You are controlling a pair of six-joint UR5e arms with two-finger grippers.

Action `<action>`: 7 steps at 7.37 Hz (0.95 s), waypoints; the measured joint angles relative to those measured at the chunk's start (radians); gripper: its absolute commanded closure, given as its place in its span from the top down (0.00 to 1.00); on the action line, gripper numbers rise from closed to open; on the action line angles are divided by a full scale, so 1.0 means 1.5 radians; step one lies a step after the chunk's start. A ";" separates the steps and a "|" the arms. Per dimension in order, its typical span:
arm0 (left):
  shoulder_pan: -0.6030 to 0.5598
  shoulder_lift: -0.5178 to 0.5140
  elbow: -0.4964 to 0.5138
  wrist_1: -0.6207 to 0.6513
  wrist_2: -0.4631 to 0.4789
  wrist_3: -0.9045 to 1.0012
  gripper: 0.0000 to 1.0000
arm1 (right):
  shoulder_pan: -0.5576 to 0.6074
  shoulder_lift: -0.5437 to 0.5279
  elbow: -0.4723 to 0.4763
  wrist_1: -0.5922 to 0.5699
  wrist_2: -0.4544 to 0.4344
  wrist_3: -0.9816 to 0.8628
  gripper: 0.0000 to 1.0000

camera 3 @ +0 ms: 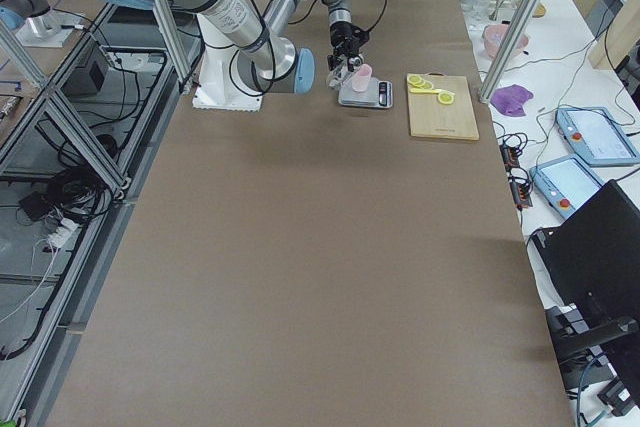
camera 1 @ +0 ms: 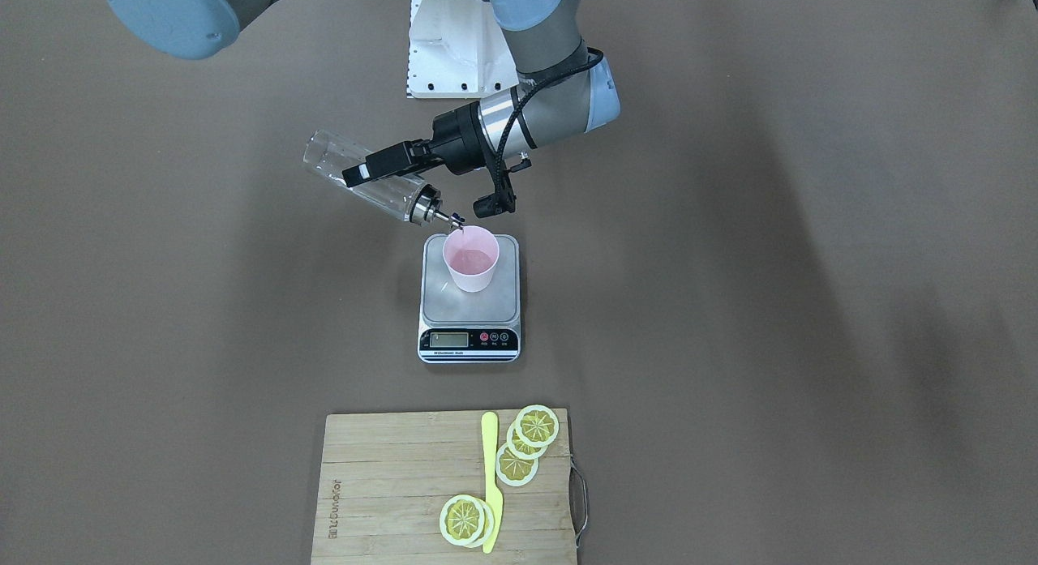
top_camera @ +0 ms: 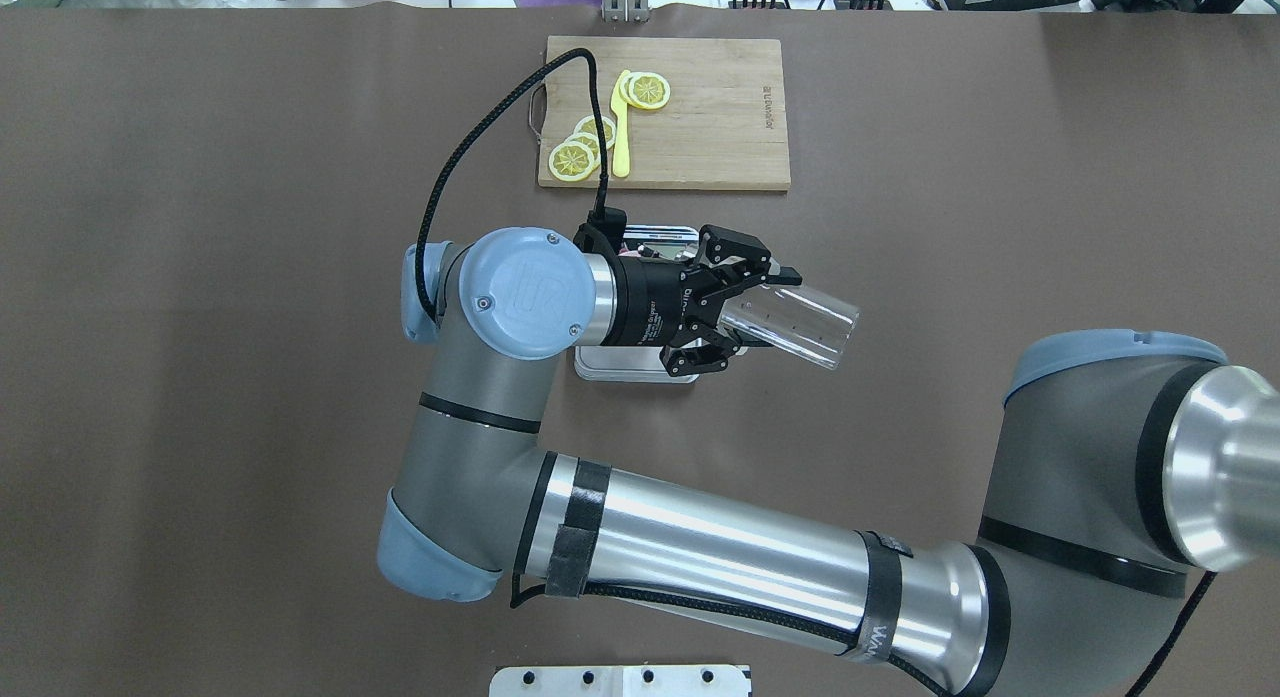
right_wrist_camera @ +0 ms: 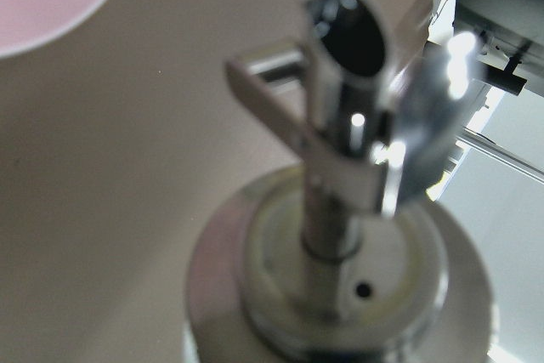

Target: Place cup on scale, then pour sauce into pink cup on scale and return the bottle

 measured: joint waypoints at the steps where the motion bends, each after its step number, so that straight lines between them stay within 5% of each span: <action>1: 0.000 0.000 -0.001 0.000 0.000 0.000 0.98 | 0.000 -0.002 0.007 0.011 0.000 -0.001 0.00; 4: 0.000 -0.001 -0.008 0.000 0.000 -0.001 0.98 | 0.001 -0.054 0.086 0.058 -0.008 -0.009 0.00; 7: 0.000 -0.001 -0.013 0.000 0.000 -0.001 0.98 | 0.003 -0.151 0.291 0.091 -0.020 -0.060 0.00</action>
